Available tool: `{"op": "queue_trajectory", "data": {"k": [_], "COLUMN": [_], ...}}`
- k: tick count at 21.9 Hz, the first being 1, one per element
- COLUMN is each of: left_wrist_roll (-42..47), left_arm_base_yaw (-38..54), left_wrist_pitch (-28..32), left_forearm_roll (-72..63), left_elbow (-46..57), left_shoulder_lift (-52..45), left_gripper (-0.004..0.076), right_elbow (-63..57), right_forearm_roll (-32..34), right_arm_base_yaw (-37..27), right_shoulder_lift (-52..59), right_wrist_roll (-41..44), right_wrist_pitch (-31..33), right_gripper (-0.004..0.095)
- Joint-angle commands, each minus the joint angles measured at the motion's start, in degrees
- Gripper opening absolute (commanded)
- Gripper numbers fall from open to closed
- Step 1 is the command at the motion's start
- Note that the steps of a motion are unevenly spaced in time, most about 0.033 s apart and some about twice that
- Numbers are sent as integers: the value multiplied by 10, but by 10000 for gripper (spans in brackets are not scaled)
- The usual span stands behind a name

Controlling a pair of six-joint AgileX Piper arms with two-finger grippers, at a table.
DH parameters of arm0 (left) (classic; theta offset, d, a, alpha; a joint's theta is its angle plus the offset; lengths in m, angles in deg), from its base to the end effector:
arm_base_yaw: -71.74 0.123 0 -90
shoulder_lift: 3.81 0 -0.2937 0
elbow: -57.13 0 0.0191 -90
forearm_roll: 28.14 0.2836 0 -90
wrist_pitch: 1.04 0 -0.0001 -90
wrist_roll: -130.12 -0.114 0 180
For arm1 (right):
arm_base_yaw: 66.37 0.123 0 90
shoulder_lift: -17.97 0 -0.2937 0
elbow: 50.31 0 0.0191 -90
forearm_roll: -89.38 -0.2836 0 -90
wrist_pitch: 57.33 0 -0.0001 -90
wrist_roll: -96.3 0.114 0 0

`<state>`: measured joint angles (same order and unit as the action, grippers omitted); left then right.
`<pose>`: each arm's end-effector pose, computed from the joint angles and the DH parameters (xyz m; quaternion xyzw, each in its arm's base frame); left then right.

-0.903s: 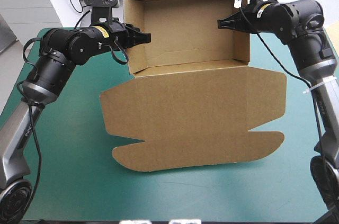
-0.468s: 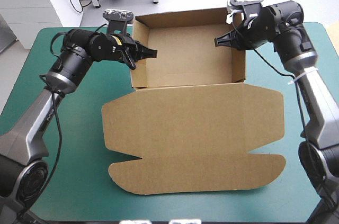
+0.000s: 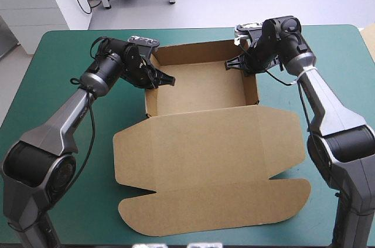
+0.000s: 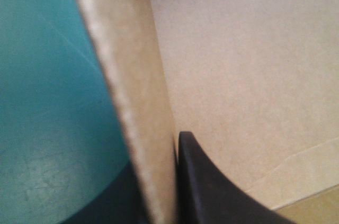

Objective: Fold the box

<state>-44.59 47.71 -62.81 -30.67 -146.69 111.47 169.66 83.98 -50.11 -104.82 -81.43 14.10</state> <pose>0.4189 -0.1916 0.2987 0.1528 0.9605 -0.0792 0.2185 0.4651 0.1462 0.3221 -0.1139 0.9671 0.0821 0.2121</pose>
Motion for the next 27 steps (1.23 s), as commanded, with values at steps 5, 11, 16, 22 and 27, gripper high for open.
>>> {"op": "queue_trajectory", "data": {"k": [5,11,16,22,27], "left_wrist_roll": [-49,-53,-49,-46,-47], "left_arm_base_yaw": [-17,-17,-17,1,16], "left_wrist_pitch": [18,1,-32,-75,-80], "left_forearm_roll": [-43,-58,-59,-73,-111], "left_elbow": [-19,-19,-19,-19,-19], "left_shoulder_lift": [14,35,35,33,21], "left_gripper": [-8,-6,283,575,575], "right_elbow": [16,16,16,16,16], "right_forearm_roll": [-42,-47,-72,-58,-41], "right_arm_base_yaw": [11,11,11,11,11], "right_shoulder_lift": [-10,-26,-25,-9,3], "right_wrist_roll": [-11,-16,-13,-12,-16], "right_wrist_pitch": [-1,-1,-1,-1,-1], "right_gripper": [-19,55,672,786,785]}}
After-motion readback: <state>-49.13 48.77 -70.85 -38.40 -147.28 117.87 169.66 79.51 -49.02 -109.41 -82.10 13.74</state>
